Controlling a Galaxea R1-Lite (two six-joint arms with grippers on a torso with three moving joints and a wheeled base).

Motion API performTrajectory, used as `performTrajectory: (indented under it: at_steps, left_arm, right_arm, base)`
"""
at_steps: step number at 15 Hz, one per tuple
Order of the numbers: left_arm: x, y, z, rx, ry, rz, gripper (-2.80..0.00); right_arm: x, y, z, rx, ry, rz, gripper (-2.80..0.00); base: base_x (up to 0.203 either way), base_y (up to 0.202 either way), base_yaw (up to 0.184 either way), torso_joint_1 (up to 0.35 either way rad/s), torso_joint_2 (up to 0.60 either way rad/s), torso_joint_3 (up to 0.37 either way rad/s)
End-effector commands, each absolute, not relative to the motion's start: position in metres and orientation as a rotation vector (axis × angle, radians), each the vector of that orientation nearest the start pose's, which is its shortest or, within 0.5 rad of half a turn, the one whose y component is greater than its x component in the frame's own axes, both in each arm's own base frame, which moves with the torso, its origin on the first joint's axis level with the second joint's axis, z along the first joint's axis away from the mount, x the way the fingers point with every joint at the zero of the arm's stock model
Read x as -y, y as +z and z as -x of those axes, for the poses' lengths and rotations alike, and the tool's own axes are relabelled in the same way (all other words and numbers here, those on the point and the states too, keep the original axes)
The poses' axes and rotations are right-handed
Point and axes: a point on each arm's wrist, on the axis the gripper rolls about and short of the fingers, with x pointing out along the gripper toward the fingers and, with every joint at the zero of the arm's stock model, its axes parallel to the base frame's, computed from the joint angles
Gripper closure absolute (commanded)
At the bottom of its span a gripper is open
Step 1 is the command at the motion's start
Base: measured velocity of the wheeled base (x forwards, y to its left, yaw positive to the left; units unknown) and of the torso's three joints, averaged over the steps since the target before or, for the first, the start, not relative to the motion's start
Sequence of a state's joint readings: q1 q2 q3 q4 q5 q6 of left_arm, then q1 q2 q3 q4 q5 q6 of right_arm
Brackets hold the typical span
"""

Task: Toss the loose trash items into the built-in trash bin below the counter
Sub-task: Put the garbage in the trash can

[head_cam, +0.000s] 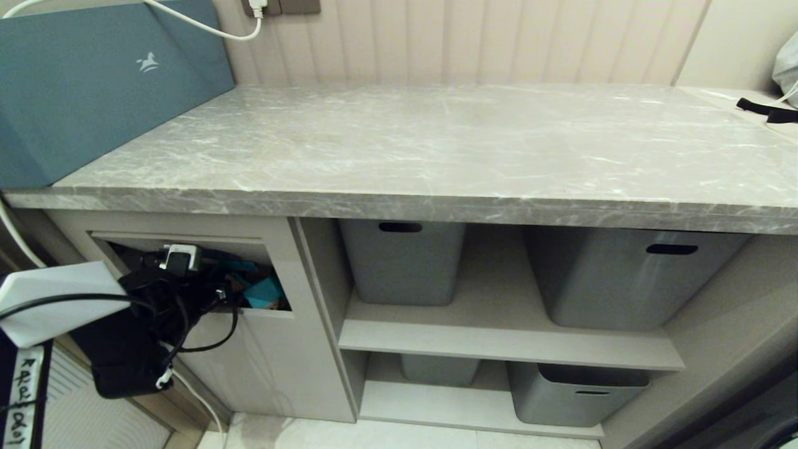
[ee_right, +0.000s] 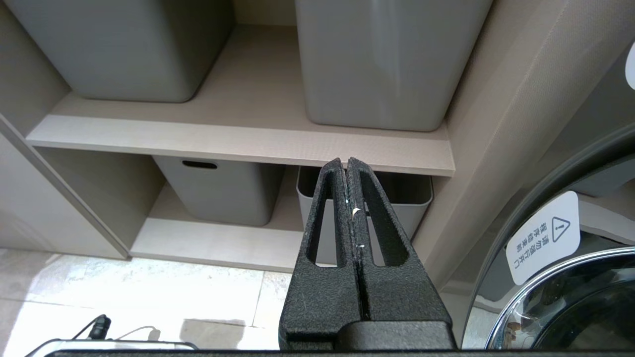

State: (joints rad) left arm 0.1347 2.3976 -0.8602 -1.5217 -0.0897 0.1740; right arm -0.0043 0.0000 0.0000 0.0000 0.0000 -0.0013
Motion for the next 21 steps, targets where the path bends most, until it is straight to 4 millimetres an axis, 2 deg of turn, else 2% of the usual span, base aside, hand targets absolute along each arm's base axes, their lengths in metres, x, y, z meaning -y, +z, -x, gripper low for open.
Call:
performTrajectory:
  at_steps: [1,8,11,15,19,21]
  left_arm:
    - [-0.053,0.029,-0.402,-0.011,0.045,-0.176,-2.80]
    - [-0.053,0.037,-0.399,0.003,0.052,-0.176,-2.80]
    - [-0.051,0.044,-0.385,-0.017,0.048,-0.167,-2.80]
    - [-0.048,0.067,-0.363,-0.007,0.052,-0.168,-2.80]
    - [-0.045,0.070,-0.336,-0.060,0.051,-0.161,-2.80]
    - [-0.045,0.079,-0.323,-0.056,0.058,-0.162,-2.80]
  right_arm:
    - [0.000,0.075,0.023,0.000,-0.005,0.002,0.00]
    - [0.000,0.075,0.023,0.000,-0.005,0.002,0.00]
    - [0.000,0.075,0.023,0.000,-0.005,0.002,0.00]
    - [0.000,0.075,0.023,0.000,-0.005,0.002,0.00]
    - [0.000,0.075,0.023,0.000,-0.003,0.002,0.00]
    - [0.000,0.075,0.023,0.000,-0.004,0.002,0.00]
  base:
    - [0.000,0.000,0.000,0.000,0.00,0.000]
    - [0.000,0.000,0.000,0.000,0.00,0.000]
    - [0.000,0.000,0.000,0.000,0.00,0.000]
    - [0.000,0.000,0.000,0.000,0.00,0.000]
    - [0.000,0.000,0.000,0.000,0.00,0.000]
    - [0.000,0.000,0.000,0.000,0.00,0.000]
